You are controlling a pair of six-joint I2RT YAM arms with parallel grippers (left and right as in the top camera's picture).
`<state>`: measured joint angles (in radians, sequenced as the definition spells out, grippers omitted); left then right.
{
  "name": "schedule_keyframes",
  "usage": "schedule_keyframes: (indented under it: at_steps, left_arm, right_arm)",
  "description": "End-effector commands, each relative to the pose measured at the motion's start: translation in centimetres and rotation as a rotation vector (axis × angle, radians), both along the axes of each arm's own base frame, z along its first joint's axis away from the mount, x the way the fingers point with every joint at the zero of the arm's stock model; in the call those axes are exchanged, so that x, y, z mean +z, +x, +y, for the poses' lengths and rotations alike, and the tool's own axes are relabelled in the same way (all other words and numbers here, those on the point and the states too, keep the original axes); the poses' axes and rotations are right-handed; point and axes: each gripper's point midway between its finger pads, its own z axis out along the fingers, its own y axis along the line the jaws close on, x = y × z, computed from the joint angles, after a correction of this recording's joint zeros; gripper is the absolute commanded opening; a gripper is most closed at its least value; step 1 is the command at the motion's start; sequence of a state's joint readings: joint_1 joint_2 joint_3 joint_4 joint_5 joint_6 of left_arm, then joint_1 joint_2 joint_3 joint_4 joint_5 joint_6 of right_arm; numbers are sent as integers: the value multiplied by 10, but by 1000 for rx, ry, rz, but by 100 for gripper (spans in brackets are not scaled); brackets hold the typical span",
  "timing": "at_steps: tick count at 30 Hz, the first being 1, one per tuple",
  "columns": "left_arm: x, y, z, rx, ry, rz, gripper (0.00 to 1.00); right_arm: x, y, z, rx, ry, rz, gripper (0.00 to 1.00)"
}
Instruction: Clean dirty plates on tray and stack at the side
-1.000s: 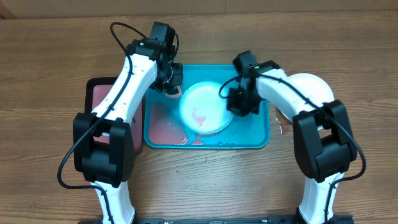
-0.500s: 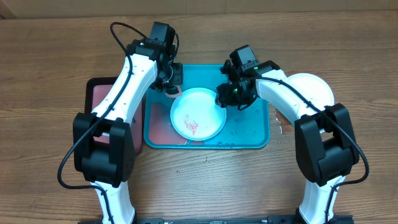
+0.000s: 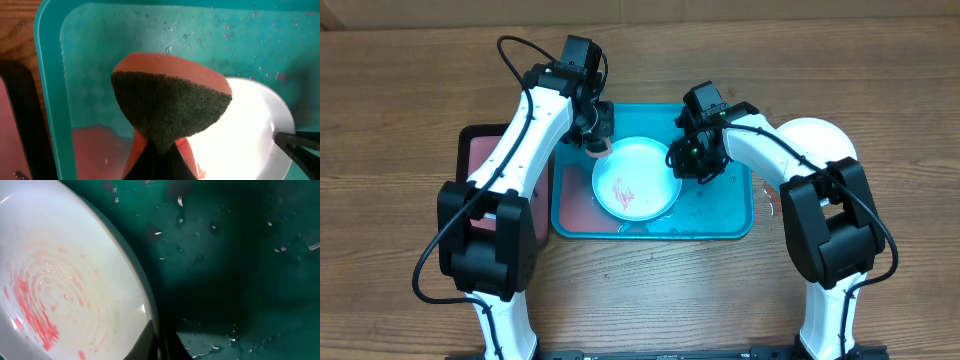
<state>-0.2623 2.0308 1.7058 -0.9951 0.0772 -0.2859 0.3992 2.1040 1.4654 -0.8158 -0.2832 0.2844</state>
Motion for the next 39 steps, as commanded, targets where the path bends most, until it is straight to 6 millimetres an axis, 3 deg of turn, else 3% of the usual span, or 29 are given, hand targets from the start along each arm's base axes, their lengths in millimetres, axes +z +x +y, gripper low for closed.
schedule_keyframes:
  at_steps: [1,5,15,21,29,31,36,39]
  left_arm:
    - [-4,-4,-2,2,8,15,4]
    - [-10,-9,-6,-9,13,29,4]
    - [-44,-36,-28,-83,36,75,4]
    - [-62,-51,-14,38,128,107,4]
    - [-82,-59,-17,34,121,105,4]
    - [-85,-65,-27,-48,85,121,4]
    - [-74,-95,-90,-460,-203,156,4]
    - [-68,-103,-107,-561,-272,145,4]
  right_arm:
    - [-6,-4,-14,-245,-73,80,4]
    - [-8,-9,-21,-334,-118,112,4]
    - [-8,-10,-22,-333,-120,116,4]
    - [-8,-10,-22,-333,-119,116,4]
    - [-8,-10,-22,-333,-121,118,4]
    - [-8,-11,-22,-333,-122,119,4]
    - [-8,-10,-22,-333,-121,119,4]
    - [-8,-11,-22,-333,-121,120,4]
